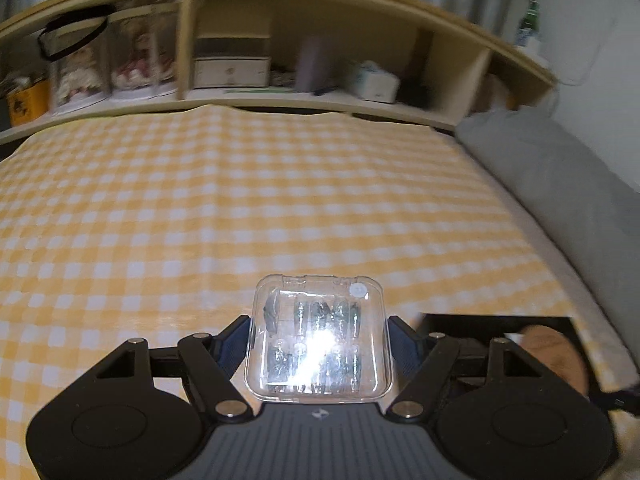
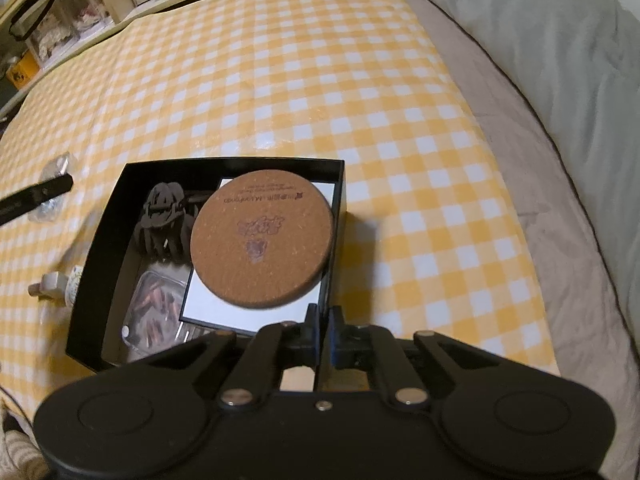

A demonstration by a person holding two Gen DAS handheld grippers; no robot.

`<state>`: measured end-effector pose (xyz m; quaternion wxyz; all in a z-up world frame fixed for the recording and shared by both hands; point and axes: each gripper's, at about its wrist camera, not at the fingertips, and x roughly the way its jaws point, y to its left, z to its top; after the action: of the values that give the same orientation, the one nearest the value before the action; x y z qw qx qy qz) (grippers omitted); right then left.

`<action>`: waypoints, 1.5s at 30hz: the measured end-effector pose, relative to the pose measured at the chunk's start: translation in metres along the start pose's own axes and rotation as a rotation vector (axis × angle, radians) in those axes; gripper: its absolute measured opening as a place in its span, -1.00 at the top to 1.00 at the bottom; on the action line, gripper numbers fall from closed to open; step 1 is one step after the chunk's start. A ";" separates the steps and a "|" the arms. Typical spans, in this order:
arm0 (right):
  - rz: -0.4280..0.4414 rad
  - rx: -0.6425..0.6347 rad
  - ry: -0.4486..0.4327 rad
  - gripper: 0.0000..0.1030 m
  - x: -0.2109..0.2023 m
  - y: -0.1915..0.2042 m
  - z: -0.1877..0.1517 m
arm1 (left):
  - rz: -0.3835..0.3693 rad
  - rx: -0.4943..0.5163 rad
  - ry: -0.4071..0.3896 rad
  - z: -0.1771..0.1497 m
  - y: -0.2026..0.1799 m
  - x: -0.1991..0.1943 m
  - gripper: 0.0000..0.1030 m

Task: Organize rigid objects
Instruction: 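Carry the screw case into the black box and release it with the left tool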

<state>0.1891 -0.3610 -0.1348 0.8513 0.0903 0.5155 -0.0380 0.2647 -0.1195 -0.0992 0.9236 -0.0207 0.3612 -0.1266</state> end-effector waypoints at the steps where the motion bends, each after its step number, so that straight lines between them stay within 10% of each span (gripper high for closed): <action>1: 0.006 0.012 0.001 0.90 0.000 -0.002 0.001 | -0.010 0.009 0.002 0.001 -0.005 -0.003 -0.42; 21: 0.008 0.010 0.005 0.90 0.002 -0.001 -0.004 | -0.165 0.054 0.084 -0.054 -0.093 -0.044 -0.42; 45: 0.007 0.006 0.004 0.90 0.000 0.001 -0.005 | -0.128 0.047 0.088 -0.070 -0.099 -0.021 -0.45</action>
<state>0.1854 -0.3595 -0.1372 0.8500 0.0946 0.5169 -0.0366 0.1811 -0.2066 -0.1239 0.8970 -0.0165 0.3964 -0.1948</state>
